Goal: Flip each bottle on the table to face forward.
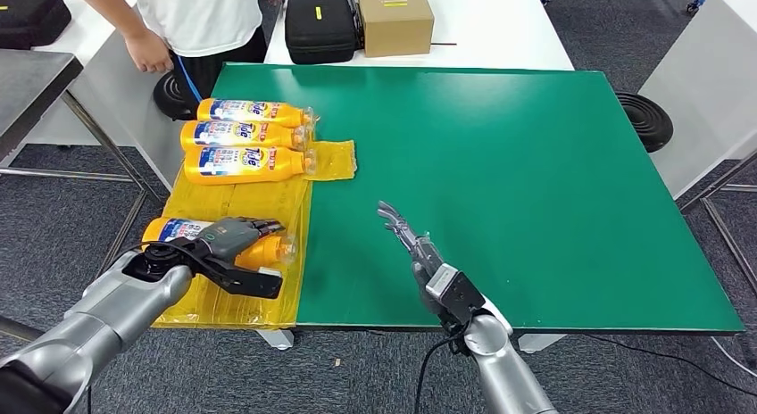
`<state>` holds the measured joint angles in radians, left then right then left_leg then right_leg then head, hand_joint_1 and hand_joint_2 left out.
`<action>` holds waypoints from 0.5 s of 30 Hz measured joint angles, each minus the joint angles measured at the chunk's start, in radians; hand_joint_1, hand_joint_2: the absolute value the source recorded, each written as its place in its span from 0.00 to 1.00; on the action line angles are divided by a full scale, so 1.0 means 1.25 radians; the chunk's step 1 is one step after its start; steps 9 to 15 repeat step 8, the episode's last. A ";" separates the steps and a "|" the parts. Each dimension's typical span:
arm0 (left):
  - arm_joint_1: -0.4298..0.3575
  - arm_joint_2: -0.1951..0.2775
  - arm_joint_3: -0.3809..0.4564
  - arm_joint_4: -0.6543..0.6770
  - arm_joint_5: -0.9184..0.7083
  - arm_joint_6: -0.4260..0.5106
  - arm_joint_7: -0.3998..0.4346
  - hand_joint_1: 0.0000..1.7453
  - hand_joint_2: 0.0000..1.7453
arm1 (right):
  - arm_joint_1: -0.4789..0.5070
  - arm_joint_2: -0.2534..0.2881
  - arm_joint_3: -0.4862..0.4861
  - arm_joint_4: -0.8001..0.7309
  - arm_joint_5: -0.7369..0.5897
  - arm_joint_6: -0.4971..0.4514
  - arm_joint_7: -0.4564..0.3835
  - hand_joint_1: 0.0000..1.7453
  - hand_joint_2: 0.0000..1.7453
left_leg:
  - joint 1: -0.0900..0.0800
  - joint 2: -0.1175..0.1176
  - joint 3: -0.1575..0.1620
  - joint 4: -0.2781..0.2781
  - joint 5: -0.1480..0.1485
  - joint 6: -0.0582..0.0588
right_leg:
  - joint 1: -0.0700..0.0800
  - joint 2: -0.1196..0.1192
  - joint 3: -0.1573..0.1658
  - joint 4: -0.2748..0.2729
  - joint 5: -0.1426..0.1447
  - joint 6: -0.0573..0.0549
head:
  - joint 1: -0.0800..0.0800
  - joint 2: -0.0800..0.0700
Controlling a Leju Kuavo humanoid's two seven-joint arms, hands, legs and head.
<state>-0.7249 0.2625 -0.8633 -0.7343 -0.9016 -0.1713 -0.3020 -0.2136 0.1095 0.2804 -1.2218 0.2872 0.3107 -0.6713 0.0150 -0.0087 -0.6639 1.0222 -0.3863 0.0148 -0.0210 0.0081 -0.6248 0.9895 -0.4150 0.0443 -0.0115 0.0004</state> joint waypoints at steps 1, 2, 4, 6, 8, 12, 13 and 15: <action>-0.001 0.000 -0.001 0.003 0.002 0.000 0.000 0.00 1.00 | -0.001 0.000 0.000 0.002 -0.001 -0.001 -0.002 0.00 0.00 | 0.000 0.000 0.000 0.000 0.000 0.000 | 0.000 0.000 0.000 0.000 0.000 0.000 | 0.000 0.000; -0.003 -0.001 -0.002 0.006 0.004 0.000 0.000 0.00 1.00 | -0.003 -0.001 0.000 0.005 -0.002 -0.002 -0.004 0.00 0.00 | 0.000 0.000 0.000 0.000 0.000 0.000 | 0.000 0.000 0.000 0.000 0.000 0.000 | 0.000 0.000; -0.005 -0.001 -0.005 0.011 0.007 0.000 -0.001 0.00 1.00 | -0.005 -0.001 0.000 0.010 -0.003 -0.002 -0.007 0.00 0.00 | 0.000 0.000 0.000 0.000 0.000 0.000 | 0.000 0.000 0.000 0.000 0.000 0.000 | 0.000 0.000; -0.006 -0.001 -0.006 0.014 0.010 0.000 -0.002 0.00 1.00 | -0.006 -0.001 0.000 0.014 -0.004 -0.003 -0.008 0.00 0.00 | 0.000 0.000 0.000 0.000 0.000 0.000 | 0.000 0.000 0.000 0.000 0.000 0.000 | 0.000 0.000; -0.006 0.000 -0.007 0.015 0.012 0.001 -0.002 0.00 1.00 | -0.006 -0.001 0.000 0.017 -0.004 -0.004 -0.009 0.00 0.00 | 0.000 0.000 0.000 0.000 0.000 0.000 | 0.000 0.000 0.000 0.000 0.000 0.000 | 0.000 0.000; -0.006 0.000 -0.007 0.015 0.012 0.001 -0.002 0.00 1.00 | -0.006 -0.001 0.000 0.017 -0.004 -0.004 -0.009 0.00 0.00 | 0.000 0.000 0.000 0.000 0.000 0.000 | 0.000 0.000 0.000 0.000 0.000 0.000 | 0.000 0.000; -0.006 0.000 -0.007 0.015 0.012 0.001 -0.002 0.00 1.00 | -0.006 -0.001 0.000 0.017 -0.004 -0.004 -0.009 0.00 0.00 | 0.000 0.000 0.000 0.000 0.000 0.000 | 0.000 0.000 0.000 0.000 0.000 0.000 | 0.000 0.000; -0.006 0.000 -0.007 0.015 0.012 0.001 -0.002 0.00 1.00 | -0.006 -0.001 0.000 0.017 -0.004 -0.004 -0.009 0.00 0.00 | 0.000 0.000 0.000 0.000 0.000 0.000 | 0.000 0.000 0.000 0.000 0.000 0.000 | 0.000 0.000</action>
